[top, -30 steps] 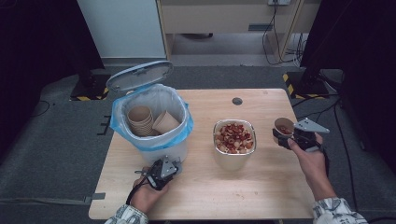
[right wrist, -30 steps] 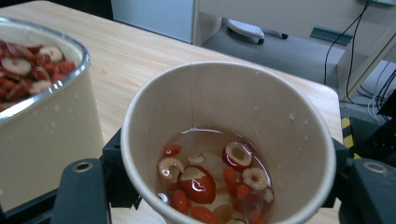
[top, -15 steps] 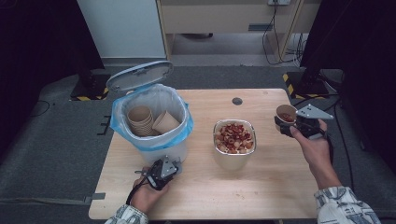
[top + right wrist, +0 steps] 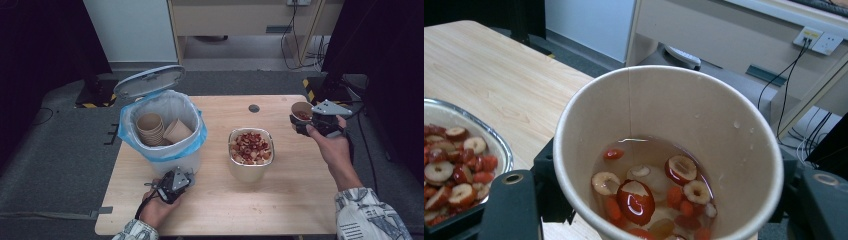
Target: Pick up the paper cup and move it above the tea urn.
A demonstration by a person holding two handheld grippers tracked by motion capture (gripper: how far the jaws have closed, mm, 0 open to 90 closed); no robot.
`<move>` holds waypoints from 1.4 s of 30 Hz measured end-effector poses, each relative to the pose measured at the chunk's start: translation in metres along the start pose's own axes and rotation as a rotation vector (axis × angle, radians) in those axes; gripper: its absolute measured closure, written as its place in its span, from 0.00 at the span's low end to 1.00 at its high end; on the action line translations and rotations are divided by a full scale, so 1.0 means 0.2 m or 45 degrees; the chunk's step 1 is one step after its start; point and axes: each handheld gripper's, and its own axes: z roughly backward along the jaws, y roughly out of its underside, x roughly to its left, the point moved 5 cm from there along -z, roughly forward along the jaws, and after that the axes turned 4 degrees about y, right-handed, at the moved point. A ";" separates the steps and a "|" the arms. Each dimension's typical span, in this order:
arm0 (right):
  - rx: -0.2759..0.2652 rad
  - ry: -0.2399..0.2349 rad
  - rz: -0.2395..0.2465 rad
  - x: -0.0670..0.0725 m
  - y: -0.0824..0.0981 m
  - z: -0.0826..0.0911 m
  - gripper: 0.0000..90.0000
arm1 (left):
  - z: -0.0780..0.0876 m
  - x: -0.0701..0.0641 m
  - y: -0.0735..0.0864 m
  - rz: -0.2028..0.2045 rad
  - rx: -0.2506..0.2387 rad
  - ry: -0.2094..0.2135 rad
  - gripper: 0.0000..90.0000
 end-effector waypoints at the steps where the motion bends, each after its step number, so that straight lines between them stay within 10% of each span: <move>1: -0.004 -0.002 -0.001 0.00 -0.01 0.00 0.34 | 0.00 0.00 0.00 0.000 0.000 0.000 1.00; 42: -0.050 -0.058 0.097 0.11 -0.20 -0.10 0.34 | 0.00 0.00 0.00 0.007 -0.004 0.000 1.00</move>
